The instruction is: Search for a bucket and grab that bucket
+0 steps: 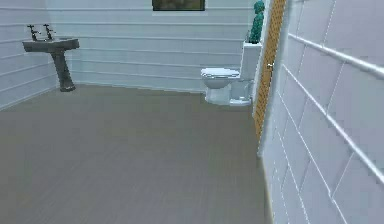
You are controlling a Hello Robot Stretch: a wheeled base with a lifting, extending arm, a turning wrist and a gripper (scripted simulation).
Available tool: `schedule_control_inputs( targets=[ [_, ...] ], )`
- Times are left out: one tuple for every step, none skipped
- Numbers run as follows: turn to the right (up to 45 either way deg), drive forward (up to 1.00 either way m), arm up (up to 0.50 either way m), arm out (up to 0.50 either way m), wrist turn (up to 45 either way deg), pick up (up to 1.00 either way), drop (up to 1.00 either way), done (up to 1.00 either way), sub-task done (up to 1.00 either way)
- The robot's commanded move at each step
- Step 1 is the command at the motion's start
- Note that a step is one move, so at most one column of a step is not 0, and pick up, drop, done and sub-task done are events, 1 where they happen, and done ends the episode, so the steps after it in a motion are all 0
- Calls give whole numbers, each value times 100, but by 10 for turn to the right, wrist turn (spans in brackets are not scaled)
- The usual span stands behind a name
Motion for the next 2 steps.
schedule_control_inputs(
  targets=[
    [0, 40, 0, 0, 0, 0, 0, 0, 0],
    [-450, 0, 0, 0, 0, 0, 0, 0, 0]
  ],
)
